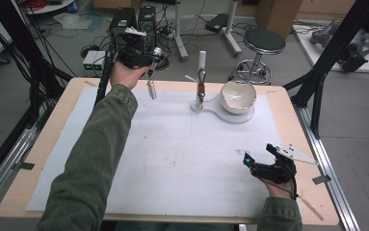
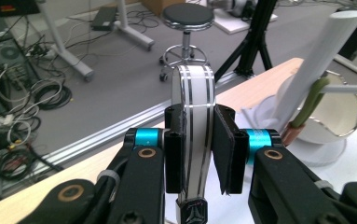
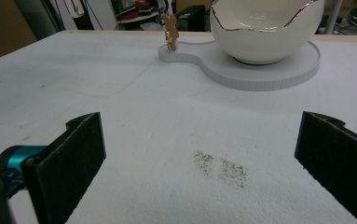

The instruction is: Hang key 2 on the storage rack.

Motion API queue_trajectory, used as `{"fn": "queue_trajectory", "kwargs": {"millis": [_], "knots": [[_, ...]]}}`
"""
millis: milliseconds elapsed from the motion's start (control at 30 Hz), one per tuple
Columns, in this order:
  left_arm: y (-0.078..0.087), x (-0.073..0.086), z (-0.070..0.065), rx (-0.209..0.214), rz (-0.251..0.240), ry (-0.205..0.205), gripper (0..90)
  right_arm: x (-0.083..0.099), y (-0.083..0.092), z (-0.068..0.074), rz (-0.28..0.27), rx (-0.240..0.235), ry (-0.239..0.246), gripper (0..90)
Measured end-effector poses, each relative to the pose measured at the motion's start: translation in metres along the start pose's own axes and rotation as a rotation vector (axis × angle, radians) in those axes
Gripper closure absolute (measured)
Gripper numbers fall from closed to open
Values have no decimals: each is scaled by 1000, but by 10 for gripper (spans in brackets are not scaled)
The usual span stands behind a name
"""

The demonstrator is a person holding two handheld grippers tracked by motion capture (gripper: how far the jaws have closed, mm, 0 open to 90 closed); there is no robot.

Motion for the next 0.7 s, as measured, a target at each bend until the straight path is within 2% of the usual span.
{"fn": "queue_trajectory", "kwargs": {"millis": [100,333,533,700], "knots": [[-9,-2,-9,8,5,-15,752,0,0,0,1,0,0,6],[-28,-9,-26,35,5,-17,751,1,1,0,4,0,-2,6],[-41,-15,-36,26,4,-27,751,1,1,-2,0,-1,-4,6],[-50,-21,-40,19,-21,-11,753,1,1,-3,-4,-11,-2,6]]}}
Point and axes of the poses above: each handheld gripper's, and its own axes: y roughly backward along the jaws, x roughly out of its underside, z roughly to its left, the point moved 1 cm from there along -y, roughly forward along the jaws, and after that the axes turned 3 degrees about -z, right-handed, at the moved point
